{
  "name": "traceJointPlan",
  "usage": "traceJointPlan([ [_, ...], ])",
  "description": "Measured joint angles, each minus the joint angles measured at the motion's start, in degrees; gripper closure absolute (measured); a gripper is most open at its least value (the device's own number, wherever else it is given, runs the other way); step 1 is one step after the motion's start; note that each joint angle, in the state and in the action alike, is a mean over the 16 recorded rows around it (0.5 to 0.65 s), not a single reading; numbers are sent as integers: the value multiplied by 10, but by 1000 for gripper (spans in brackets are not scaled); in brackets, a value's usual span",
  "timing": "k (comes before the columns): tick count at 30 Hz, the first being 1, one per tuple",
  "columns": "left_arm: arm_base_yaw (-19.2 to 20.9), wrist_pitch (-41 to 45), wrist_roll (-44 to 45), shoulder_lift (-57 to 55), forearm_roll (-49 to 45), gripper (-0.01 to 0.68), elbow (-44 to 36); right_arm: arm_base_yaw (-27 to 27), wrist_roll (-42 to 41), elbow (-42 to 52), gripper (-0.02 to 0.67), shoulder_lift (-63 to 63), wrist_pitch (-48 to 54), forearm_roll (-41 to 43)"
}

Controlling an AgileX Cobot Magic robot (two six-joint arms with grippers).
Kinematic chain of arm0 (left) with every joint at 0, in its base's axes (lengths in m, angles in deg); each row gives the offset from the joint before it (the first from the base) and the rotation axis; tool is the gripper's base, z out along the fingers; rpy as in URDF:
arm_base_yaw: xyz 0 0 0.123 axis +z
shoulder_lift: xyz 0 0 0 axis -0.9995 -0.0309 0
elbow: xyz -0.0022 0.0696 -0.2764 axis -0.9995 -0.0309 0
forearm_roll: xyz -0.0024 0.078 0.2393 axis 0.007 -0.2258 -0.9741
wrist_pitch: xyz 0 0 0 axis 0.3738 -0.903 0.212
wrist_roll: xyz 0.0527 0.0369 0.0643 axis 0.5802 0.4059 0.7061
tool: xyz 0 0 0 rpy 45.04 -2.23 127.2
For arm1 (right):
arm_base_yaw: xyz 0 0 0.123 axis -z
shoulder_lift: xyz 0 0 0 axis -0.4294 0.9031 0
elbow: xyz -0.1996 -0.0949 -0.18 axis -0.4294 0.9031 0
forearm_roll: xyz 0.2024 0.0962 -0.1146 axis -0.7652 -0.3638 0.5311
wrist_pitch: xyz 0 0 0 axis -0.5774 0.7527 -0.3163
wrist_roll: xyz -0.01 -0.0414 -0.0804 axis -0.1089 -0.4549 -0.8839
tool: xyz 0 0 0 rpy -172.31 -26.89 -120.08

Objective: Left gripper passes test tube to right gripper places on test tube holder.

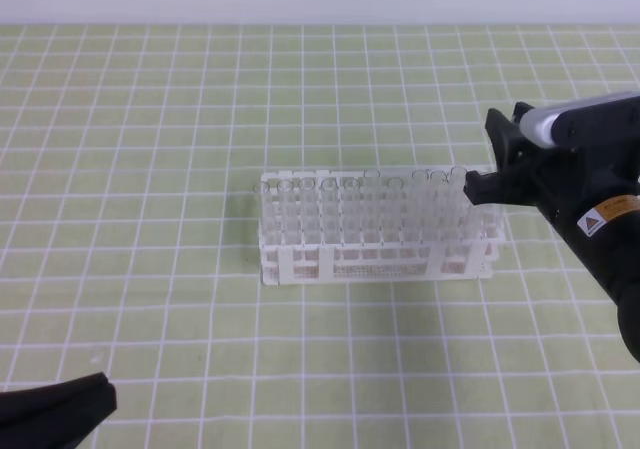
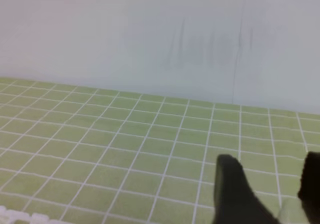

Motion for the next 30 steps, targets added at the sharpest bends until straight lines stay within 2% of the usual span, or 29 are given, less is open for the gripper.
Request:
traceJointPlan([
  [9, 0, 1, 0, 1, 1, 675, 0, 0, 5, 0, 350, -2, 3, 1],
  [16, 0, 2, 0, 1, 1, 675, 0, 0, -7, 1, 326, -19, 12, 1],
  [24, 0, 1, 0, 1, 1, 675, 0, 0, -29, 1, 346, -87, 67, 0],
  [30, 0, 0, 0, 0, 0, 675, 0, 0, -39, 2, 440, -185, 138, 1],
])
